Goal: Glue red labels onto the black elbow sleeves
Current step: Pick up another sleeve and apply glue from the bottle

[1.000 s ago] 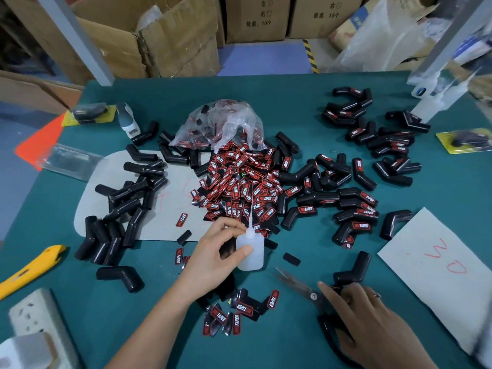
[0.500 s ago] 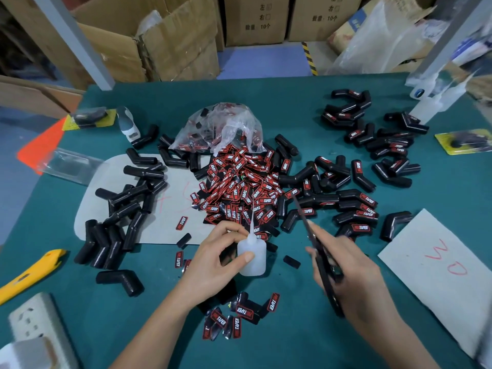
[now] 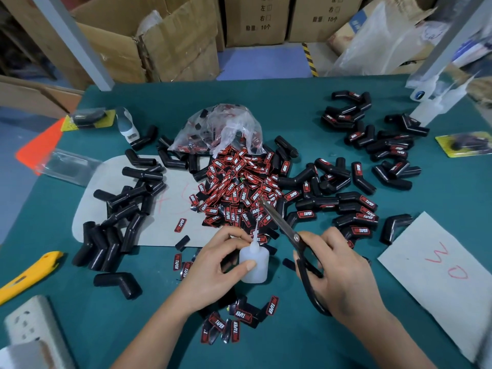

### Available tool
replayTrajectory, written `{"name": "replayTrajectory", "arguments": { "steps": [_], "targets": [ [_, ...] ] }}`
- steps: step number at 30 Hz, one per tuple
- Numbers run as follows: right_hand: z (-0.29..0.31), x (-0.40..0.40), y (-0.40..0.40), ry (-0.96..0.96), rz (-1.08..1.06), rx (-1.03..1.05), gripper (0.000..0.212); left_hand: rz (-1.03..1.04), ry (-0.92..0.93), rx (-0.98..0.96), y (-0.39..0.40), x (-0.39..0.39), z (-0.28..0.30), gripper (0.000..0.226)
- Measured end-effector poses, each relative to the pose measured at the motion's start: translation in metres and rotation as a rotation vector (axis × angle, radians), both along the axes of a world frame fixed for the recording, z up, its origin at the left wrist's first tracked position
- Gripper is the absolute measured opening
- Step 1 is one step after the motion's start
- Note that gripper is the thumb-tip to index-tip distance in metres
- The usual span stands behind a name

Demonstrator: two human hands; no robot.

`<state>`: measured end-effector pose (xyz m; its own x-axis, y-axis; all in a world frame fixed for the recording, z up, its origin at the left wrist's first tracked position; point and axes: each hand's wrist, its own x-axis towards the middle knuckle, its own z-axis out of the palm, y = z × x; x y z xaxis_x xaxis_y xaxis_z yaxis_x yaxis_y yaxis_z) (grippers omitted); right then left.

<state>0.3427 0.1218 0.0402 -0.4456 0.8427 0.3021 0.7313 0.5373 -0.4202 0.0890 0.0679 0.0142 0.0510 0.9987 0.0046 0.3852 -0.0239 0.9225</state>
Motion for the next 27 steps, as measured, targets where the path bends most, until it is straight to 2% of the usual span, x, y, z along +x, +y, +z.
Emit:
{"name": "replayTrajectory", "arguments": {
  "steps": [8,12,27],
  "targets": [
    [0.004,-0.001,0.000,-0.029,0.005,0.046,0.030,0.000,0.007,0.009,0.000,-0.001,-0.001,0.012],
    [0.006,0.000,-0.001,-0.039,0.021,0.047,0.045,0.002,0.011,0.014,0.000,0.000,-0.001,0.012],
    [0.010,-0.001,-0.003,-0.047,0.042,-0.014,0.044,-0.007,0.016,0.018,0.000,0.000,0.001,0.012]
  ]
}}
